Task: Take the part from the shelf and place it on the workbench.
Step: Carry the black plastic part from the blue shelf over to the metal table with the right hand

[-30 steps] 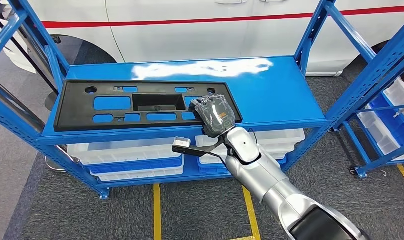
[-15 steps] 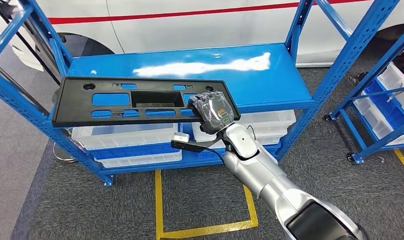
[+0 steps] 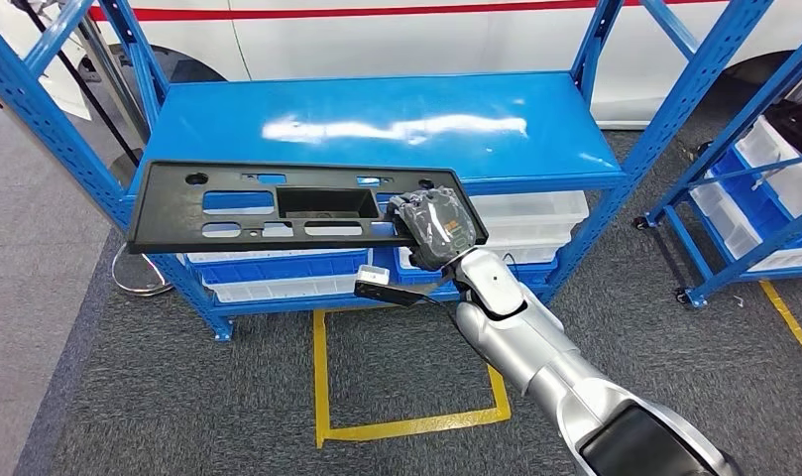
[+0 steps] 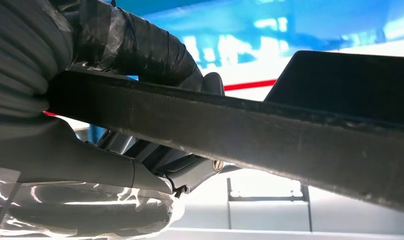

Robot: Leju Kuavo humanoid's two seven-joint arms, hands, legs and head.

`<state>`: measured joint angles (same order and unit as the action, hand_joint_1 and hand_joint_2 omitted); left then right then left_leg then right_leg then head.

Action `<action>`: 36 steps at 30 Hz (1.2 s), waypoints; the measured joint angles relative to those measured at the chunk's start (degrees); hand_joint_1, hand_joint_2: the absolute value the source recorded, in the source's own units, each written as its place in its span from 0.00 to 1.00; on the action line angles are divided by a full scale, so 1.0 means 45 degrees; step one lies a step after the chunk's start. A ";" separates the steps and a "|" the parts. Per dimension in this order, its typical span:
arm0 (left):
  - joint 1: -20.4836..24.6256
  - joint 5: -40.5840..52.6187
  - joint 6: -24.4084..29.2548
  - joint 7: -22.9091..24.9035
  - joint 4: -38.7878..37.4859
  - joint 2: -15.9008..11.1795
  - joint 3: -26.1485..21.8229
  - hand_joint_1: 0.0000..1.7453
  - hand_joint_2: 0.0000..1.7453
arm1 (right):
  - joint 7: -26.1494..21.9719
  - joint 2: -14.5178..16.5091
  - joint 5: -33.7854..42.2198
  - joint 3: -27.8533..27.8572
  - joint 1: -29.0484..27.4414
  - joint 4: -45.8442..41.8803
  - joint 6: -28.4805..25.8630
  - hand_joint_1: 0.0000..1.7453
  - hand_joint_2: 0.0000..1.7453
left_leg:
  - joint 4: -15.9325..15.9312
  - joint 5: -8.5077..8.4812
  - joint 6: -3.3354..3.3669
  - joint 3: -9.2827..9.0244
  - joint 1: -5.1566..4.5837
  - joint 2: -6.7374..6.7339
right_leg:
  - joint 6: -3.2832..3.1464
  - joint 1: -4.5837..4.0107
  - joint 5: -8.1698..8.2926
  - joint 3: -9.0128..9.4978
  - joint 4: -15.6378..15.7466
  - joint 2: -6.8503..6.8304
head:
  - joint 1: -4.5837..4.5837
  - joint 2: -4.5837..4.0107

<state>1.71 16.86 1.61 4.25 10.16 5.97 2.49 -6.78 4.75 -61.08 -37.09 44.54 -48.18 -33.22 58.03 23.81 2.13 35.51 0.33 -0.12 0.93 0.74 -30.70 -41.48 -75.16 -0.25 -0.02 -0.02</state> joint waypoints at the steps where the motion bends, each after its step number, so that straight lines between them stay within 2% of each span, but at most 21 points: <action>1: -0.0011 0.0001 -0.0018 -0.0022 0.0000 0.0004 0.0000 0.00 1.00 | -0.0004 -0.0113 0.0007 0.0000 -0.0053 -0.0201 0.0100 0.96 1.00 | 0.0048 -0.0115 -0.0016 0.0191 -0.0029 0.0000 | -0.0090 -0.0039 0.0311 0.0550 0.0563 0.0009 | 0.0000 -0.0001; 3: -0.0015 0.0004 -0.0067 -0.0069 0.0000 0.0033 0.0000 0.00 1.00 | -0.0010 -0.0282 0.0016 0.0000 -0.0101 -0.0648 0.0254 0.96 1.00 | 0.0120 -0.0332 -0.0090 0.0477 -0.0087 -0.0011 | -0.0312 -0.0135 0.0374 0.1892 0.2392 0.0029 | 0.0006 -0.0001; 5: -0.0010 0.0004 -0.0113 -0.0093 0.0000 0.0057 0.0000 0.00 1.00 | -0.0023 -0.0415 0.0033 0.0000 -0.0111 -0.1011 0.0345 0.96 1.00 | 0.0069 -0.0573 -0.0216 0.0577 -0.0085 -0.0035 | -0.0426 -0.0228 0.0191 0.2572 0.3540 0.0041 | 0.0004 0.0000; 8: -0.0015 0.0005 -0.0138 -0.0092 -0.0002 0.0051 0.0000 0.00 1.00 | -0.0058 -0.0579 0.0090 0.0000 -0.0117 -0.1301 0.0453 0.96 1.00 | 0.0001 -0.0705 -0.0423 0.0696 -0.0054 -0.0018 | -0.0575 -0.0189 0.0514 0.2460 0.3811 -0.0013 | 0.0000 0.0000; 10: -0.0020 0.0019 -0.0131 -0.0092 -0.0005 0.0043 0.0000 0.00 1.00 | -0.0075 -0.0648 0.0106 0.0000 -0.0138 -0.1377 0.0506 0.96 1.00 | 0.0721 0.0191 -0.0546 0.0982 -0.0038 0.0010 | -0.0752 -0.0099 0.0839 0.2201 0.3914 -0.0071 | 0.0012 0.0000; 12: -0.0022 0.0064 -0.0119 -0.0097 -0.0005 0.0035 0.0001 0.00 1.00 | -0.0083 -0.0739 0.0124 0.0000 -0.0153 -0.1432 0.0585 0.96 1.00 | 0.2311 0.1469 -0.0652 0.1359 0.0016 0.0013 | -0.0829 -0.0114 0.1130 0.1843 0.3894 -0.0080 | 0.0021 0.0000; 13: -0.0022 0.0092 -0.0118 -0.0101 -0.0005 0.0029 0.0001 0.00 1.00 | -0.0083 -0.0809 0.0140 0.0001 -0.0164 -0.1471 0.0645 0.96 1.00 | 0.3064 0.1787 -0.0695 0.1463 0.0033 0.0011 | -0.0820 -0.0120 0.1260 0.1656 0.3868 -0.0084 | 0.0021 0.0000; 14: -0.0026 0.0118 -0.0121 -0.0106 -0.0005 0.0022 0.0001 0.00 1.00 | -0.0084 -0.0890 0.0155 0.0002 -0.0177 -0.1513 0.0709 0.96 1.00 | 0.3550 0.1817 -0.0726 0.1427 0.0044 0.0009 | -0.0804 -0.0123 0.1388 0.1454 0.3826 -0.0094 | 0.0019 0.0000; 15: -0.0027 0.0142 -0.0127 -0.0111 -0.0005 0.0013 0.0001 0.00 1.00 | -0.0087 -0.0971 0.0165 0.0004 -0.0189 -0.1558 0.0775 0.96 1.00 | 0.3620 0.1584 -0.0740 0.1199 0.0050 0.0008 | -0.0780 -0.0122 0.1502 0.1251 0.3772 -0.0103 | 0.0019 0.0000; 17: -0.0019 0.0164 -0.0146 -0.0117 -0.0005 -0.0006 0.0001 0.00 1.00 | -0.0102 -0.1108 0.0183 0.0016 -0.0205 -0.1665 0.0906 0.96 1.00 | 0.2438 0.0976 -0.0694 0.0119 0.0055 0.0013 | -0.0717 -0.0118 0.1700 0.0878 0.3631 -0.0111 | 0.0021 0.0000; 19: -0.0001 0.0176 -0.0157 -0.0125 -0.0005 -0.0033 0.0004 0.00 1.00 | -0.0119 -0.1214 0.0204 0.0044 -0.0203 -0.1797 0.1035 0.96 1.00 | 0.0655 0.1012 -0.0586 -0.1110 0.0007 0.0029 | -0.0611 -0.0138 0.1894 0.0623 0.3537 -0.0109 | 0.0021 -0.0001; 21: 0.0003 0.0178 -0.0158 -0.0130 -0.0005 -0.0049 0.0005 0.00 1.00 | -0.0126 -0.1290 0.0226 0.0062 -0.0202 -0.1898 0.1139 0.96 1.00 | -0.0157 0.1169 -0.0481 -0.1541 -0.0074 0.0047 | -0.0478 -0.0125 0.2133 0.0535 0.3592 -0.0117 | 0.0021 0.0000; 23: 0.0018 0.0180 -0.0164 -0.0127 -0.0005 -0.0047 0.0005 0.00 1.00 | -0.0126 -0.1363 0.0244 0.0064 -0.0209 -0.1947 0.1195 0.96 1.00 | -0.0308 0.0918 -0.0332 -0.1404 -0.0051 0.0013 | -0.0332 -0.0115 0.2256 0.0483 0.3679 -0.0087 | 0.0018 0.0000; 25: 0.0060 0.0194 -0.0178 -0.0125 -0.0005 -0.0045 0.0005 0.00 1.00 | -0.0138 -0.1440 0.0250 0.0067 -0.0210 -0.1970 0.1212 0.96 1.00 | -0.0448 0.0618 -0.0126 -0.1220 0.0025 -0.0052 | -0.0195 -0.0113 0.1610 0.0270 0.3198 -0.0020 | 0.0005 -0.0001; 27: 0.0080 0.0212 -0.0187 -0.0124 -0.0005 -0.0044 0.0005 0.00 1.00 | -0.0160 -0.1494 0.0250 0.0068 -0.0224 -0.1977 0.1223 0.96 1.00 | -0.0416 0.0368 -0.0021 -0.0928 0.0044 -0.0086 | -0.0094 -0.0070 0.0358 -0.0150 0.1719 0.0018 | -0.0002 -0.0001; 28: 0.0079 0.0217 -0.0187 -0.0123 -0.0005 -0.0044 0.0005 0.00 1.00 | -0.0165 -0.1512 0.0250 0.0068 -0.0245 -0.1979 0.1226 0.96 1.00 | -0.0360 0.0257 -0.0021 -0.0732 0.0044 -0.0093 | -0.0050 -0.0046 -0.0104 -0.0347 0.0838 0.0023 | 0.0000 -0.0001; 29: 0.0075 0.0219 -0.0187 -0.0120 -0.0005 -0.0044 0.0005 0.00 1.00 | -0.0169 -0.1525 0.0250 0.0068 -0.0271 -0.1981 0.1237 0.96 1.00 | -0.0292 0.0157 -0.0032 -0.0532 0.0046 -0.0098 | -0.0010 -0.0019 -0.0288 -0.0416 0.0198 0.0023 | 0.0000 -0.0001; 31: 0.0065 0.0231 -0.0187 -0.0115 -0.0005 -0.0040 0.0005 0.00 1.00 | -0.0155 -0.1544 0.0240 0.0068 -0.0311 -0.1982 0.1287 0.96 1.00 | -0.0113 -0.0004 -0.0084 -0.0141 0.0067 -0.0101 | 0.0043 0.0050 0.0070 0.0077 0.0183 0.0021 | 0.0000 0.0000; 32: 0.0064 0.0238 -0.0187 -0.0114 -0.0005 -0.0036 0.0005 0.00 1.00 | -0.0148 -0.1552 0.0226 0.0068 -0.0317 -0.1990 0.1314 0.96 1.00 | -0.0008 -0.0061 -0.0127 0.0028 0.0081 -0.0096 | 0.0055 0.0085 0.0382 0.0644 0.0850 0.0022 | -0.0001 0.0000; 34: 0.0068 0.0249 -0.0184 -0.0114 -0.0005 -0.0030 0.0005 0.00 1.00 | -0.0130 -0.1553 0.0183 0.0068 -0.0315 -0.2047 0.1344 0.96 1.00 | 0.0175 -0.0172 -0.0263 0.0322 0.0074 -0.0081 | 0.0028 0.0081 0.0483 0.1778 0.2492 0.0059 | 0.0002 0.0001; 36: 0.0069 0.0260 -0.0178 -0.0114 -0.0005 -0.0029 0.0005 0.00 1.00 | -0.0100 -0.1550 0.0152 0.0068 -0.0318 -0.2116 0.1350 0.96 1.00 | 0.0214 -0.0360 -0.0428 0.0472 0.0049 -0.0068 | -0.0083 0.0007 0.0322 0.2168 0.3294 0.0108 | 0.0006 0.0001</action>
<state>2.02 18.03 0.80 3.74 10.14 5.84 2.51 -7.22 -2.22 -60.40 -36.79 43.11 -57.70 -27.14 58.99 22.19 0.20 37.63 0.55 -0.42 0.56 0.77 -29.25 -31.73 -60.34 0.24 0.01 -0.01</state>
